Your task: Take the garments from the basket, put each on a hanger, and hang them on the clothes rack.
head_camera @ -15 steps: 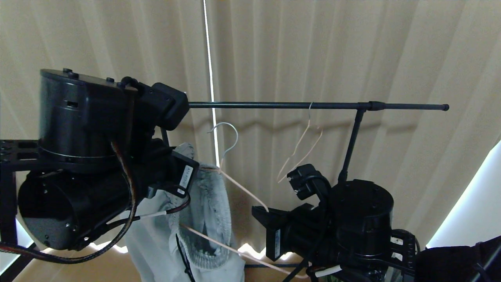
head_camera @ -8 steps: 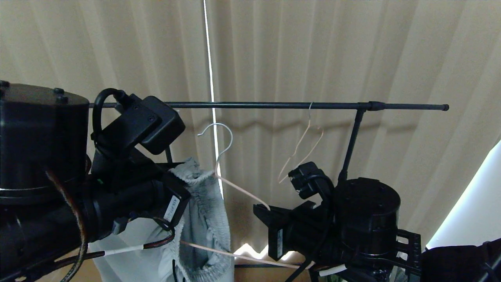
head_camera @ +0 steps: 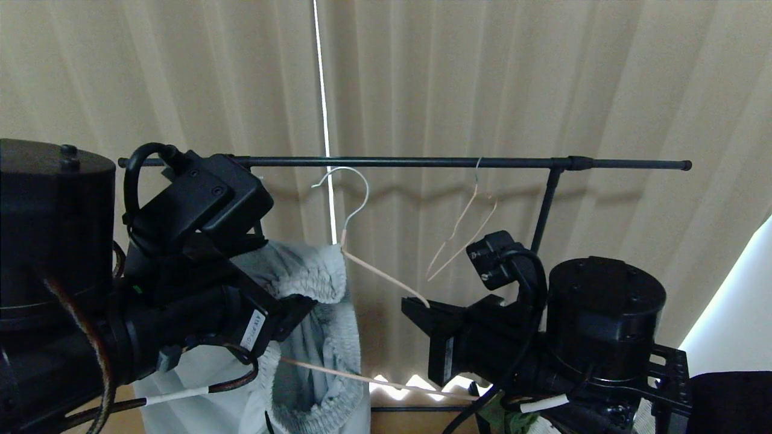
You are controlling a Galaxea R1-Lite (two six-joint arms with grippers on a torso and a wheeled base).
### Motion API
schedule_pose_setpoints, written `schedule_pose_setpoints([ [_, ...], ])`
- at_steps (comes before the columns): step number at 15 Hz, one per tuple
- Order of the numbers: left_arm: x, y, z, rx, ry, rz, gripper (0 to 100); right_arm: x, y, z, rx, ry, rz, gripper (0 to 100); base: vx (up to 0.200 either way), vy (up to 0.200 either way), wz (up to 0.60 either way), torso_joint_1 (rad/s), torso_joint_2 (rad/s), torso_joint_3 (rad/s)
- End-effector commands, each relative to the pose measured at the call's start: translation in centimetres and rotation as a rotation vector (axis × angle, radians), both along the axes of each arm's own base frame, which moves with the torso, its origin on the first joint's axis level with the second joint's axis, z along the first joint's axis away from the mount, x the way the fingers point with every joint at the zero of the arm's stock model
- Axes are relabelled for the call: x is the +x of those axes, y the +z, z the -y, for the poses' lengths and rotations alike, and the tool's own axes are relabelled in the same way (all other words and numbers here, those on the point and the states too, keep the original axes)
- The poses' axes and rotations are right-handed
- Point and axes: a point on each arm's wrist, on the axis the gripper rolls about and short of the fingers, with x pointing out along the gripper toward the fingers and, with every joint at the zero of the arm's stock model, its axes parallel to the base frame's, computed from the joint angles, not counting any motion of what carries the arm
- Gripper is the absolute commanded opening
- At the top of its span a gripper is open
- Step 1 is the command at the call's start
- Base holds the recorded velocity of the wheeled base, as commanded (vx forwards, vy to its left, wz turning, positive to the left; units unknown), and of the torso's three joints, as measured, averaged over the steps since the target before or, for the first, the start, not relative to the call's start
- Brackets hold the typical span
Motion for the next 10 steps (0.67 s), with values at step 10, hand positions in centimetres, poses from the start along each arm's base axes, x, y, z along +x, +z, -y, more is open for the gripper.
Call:
schedule_pose_setpoints([
  [10,-1.4,0.4,-1.5,-0.001,-0.022,0.043,100,0.7,1.5,6.6,-0.086,-0.145,0.111,0,0.0,0.0,0.0,0.0,0.0,0.0],
])
